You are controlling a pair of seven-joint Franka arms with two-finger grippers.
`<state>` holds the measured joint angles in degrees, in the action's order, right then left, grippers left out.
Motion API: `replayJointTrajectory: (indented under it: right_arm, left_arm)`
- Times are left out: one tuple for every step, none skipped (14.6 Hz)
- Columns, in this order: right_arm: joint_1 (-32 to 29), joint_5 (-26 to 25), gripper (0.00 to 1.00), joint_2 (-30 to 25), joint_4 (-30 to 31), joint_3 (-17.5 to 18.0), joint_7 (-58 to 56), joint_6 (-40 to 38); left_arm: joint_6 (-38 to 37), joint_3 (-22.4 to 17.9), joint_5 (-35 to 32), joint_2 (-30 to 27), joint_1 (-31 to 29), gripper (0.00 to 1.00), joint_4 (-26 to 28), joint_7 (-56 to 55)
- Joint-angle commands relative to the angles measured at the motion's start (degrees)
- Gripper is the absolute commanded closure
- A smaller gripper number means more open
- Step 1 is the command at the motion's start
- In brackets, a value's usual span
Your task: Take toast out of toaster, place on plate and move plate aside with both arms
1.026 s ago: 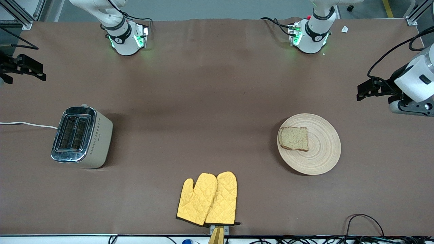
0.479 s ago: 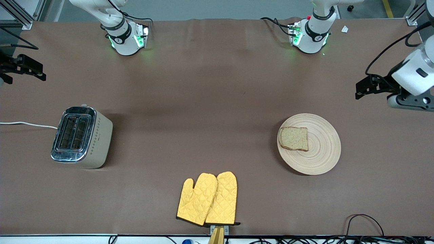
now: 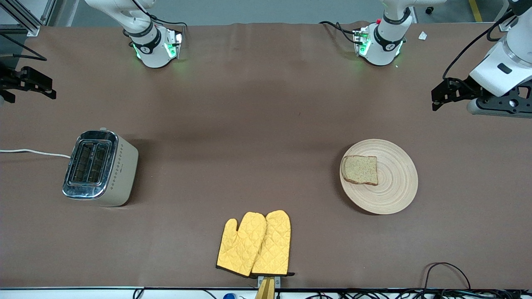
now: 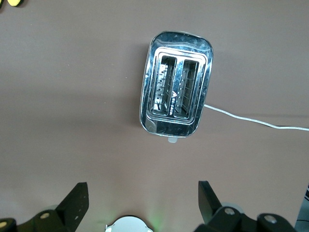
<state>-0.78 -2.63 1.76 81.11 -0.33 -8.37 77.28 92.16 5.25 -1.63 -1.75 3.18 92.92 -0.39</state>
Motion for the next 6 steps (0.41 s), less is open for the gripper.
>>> replayJointTrajectory:
  right_arm:
    - [-0.53, -0.36, 0.0, -0.35, -0.16, 0.42, 0.46, -0.55]
    - [-0.53, -0.36, 0.0, -0.35, -0.25, 0.42, 0.46, -0.55]
    - [-0.53, -0.36, 0.0, -0.35, -0.25, 0.42, 0.55, -0.55]
    - [-0.53, -0.36, 0.0, -0.35, -0.25, 0.42, 0.46, -0.55]
    - [-0.53, -0.36, 0.0, -0.35, -0.16, 0.33, 0.46, -0.55]
    - [-0.53, -0.36, 0.0, -0.35, -0.25, 0.33, 0.46, -0.55]
  left_arm:
    - [0.39, -0.06, -0.21, 0.69, -0.37, 0.0, -0.81, -1.97]
    - [0.39, -0.15, -0.3, 0.7, -0.46, 0.0, -0.98, -1.63]
    - [0.48, -0.24, -0.21, 0.87, -0.46, 0.0, -1.77, -1.45]
    - [0.39, -0.33, -0.21, 0.87, -0.55, 0.0, -2.13, -1.71]
    - [0.39, -0.5, -0.12, 0.87, -0.55, 0.0, -2.13, -1.72]
    - [0.3, -0.59, -0.04, 0.87, -0.63, 0.0, -2.22, -1.28]
